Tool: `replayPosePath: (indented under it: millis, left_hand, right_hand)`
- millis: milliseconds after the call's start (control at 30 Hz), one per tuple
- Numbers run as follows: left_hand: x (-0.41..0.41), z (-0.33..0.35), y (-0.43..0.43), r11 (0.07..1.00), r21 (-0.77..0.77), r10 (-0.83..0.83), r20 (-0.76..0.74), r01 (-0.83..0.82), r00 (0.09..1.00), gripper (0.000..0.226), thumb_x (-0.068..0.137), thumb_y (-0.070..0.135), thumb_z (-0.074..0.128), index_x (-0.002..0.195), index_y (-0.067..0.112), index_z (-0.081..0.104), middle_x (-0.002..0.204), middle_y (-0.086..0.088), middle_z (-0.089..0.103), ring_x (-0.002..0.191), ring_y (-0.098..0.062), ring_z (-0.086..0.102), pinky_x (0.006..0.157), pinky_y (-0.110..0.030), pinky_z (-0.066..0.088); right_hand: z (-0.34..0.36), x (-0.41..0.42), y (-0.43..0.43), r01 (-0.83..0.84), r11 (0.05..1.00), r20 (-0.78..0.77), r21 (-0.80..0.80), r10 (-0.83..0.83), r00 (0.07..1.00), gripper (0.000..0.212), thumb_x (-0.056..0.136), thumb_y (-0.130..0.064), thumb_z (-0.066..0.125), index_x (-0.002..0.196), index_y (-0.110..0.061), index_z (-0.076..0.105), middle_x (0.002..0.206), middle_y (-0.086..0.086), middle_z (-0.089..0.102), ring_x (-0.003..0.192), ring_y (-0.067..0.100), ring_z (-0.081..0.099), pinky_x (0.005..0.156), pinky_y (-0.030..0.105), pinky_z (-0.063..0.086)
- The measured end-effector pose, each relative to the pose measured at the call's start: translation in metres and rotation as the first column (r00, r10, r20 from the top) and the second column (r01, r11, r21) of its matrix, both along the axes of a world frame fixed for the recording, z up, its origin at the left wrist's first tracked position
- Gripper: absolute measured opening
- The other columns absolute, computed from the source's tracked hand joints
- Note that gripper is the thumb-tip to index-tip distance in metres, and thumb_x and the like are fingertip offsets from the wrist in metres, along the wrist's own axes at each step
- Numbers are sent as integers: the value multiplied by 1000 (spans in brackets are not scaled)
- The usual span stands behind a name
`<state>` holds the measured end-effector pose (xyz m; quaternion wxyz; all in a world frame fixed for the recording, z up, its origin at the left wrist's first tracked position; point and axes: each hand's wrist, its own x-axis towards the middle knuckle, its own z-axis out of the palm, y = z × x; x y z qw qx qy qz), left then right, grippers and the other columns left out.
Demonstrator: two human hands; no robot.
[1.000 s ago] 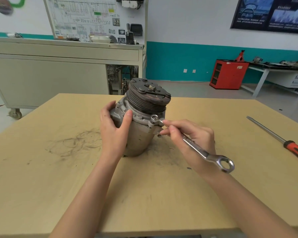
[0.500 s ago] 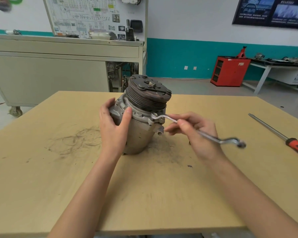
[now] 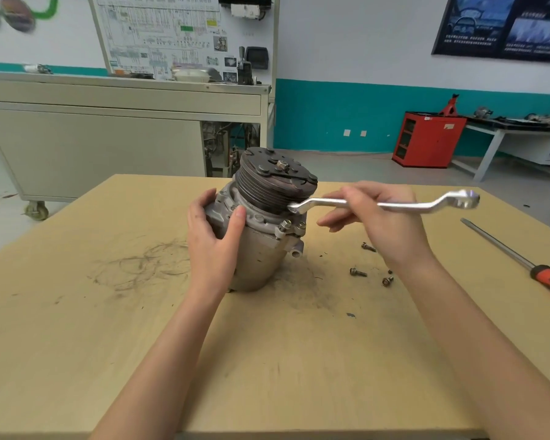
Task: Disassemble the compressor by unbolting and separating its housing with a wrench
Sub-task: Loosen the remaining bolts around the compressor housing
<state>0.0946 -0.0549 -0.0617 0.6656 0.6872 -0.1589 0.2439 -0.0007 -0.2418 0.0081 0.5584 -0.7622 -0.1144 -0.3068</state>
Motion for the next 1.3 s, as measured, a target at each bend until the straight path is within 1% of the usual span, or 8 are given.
replayPosePath:
  millis: [133, 400, 533, 700, 867, 1100, 1200, 1300]
  left_hand:
    - [0, 1, -1, 1000, 2, 5, 10, -5, 1000, 48, 82, 45, 56, 125, 27, 43, 123, 8, 48, 108, 15, 44, 86, 3, 30]
    - [1, 0, 0, 1000, 7, 19, 10, -19, 1000, 52, 82, 45, 56, 127, 24, 44, 125, 6, 50, 114, -2, 47, 89, 0, 32]
    - [1, -1, 0, 1000, 4, 12, -4, -12, 1000, 56, 82, 47, 56, 130, 22, 44, 126, 7, 49, 115, -2, 47, 88, 1, 32]
    - [-1, 0, -1, 1000, 4, 8, -3, -8, 1000, 52, 82, 48, 55, 128, 27, 43, 124, 9, 48, 110, 5, 46, 86, 3, 31]
    - [0, 0, 0, 1000, 6, -3, -3, 3, 1000, 50, 81, 49, 56, 126, 30, 42, 122, 11, 48, 108, 15, 44, 86, 2, 32]
    - [1, -1, 0, 1000, -6, -9, -13, 9, 1000, 55, 80, 50, 56, 129, 28, 42, 124, 10, 49, 111, 8, 47, 87, 0, 35]
    - [2, -1, 0, 1000, -11, -1, -4, 1, 1000, 57, 81, 48, 57, 130, 23, 44, 122, 10, 49, 108, 14, 46, 86, 2, 33]
    - [1, 0, 0, 1000, -5, 12, 6, -12, 1000, 56, 81, 47, 57, 130, 22, 45, 122, 10, 50, 108, 12, 46, 87, 1, 33]
  right_hand:
    - [-8, -19, 32, 352, 804, 413, -480, -148, 899, 24, 89, -12, 58, 72, -3, 71, 57, 4, 66, 47, 5, 58, 43, 21, 45]
    - [-34, -18, 63, 653, 620, 628, -435, -311, 713, 25, 84, -16, 56, 68, 0, 68, 48, 7, 57, 41, 23, 53, 34, 30, 44]
    - [-47, -16, 44, 174, 985, 197, -16, -168, 966, 12, 85, -13, 58, 84, -14, 70, 69, 4, 72, 63, 19, 70, 62, 33, 58]
    - [-42, 14, -7, -375, 829, -53, 415, 434, 900, 29, 86, -5, 50, 87, -16, 76, 85, 7, 74, 83, 20, 71, 74, 29, 56]
    - [-33, 39, -20, -410, 735, -106, 540, 542, 834, 33, 89, -8, 45, 85, -11, 77, 77, 8, 74, 73, 17, 71, 66, 26, 56]
    - [-16, -1, 15, 36, 999, 7, 18, -36, 999, 25, 92, -15, 49, 81, -18, 71, 65, -1, 72, 61, 9, 68, 61, 12, 50]
    - [-13, -20, 31, 203, 938, 216, -279, -145, 966, 20, 89, -13, 57, 78, -9, 73, 65, -2, 72, 54, -1, 61, 54, 8, 44]
    - [-26, -21, 46, 429, 800, 485, -419, -202, 851, 25, 87, -14, 56, 76, 1, 72, 63, 8, 69, 55, 18, 66, 51, 28, 54]
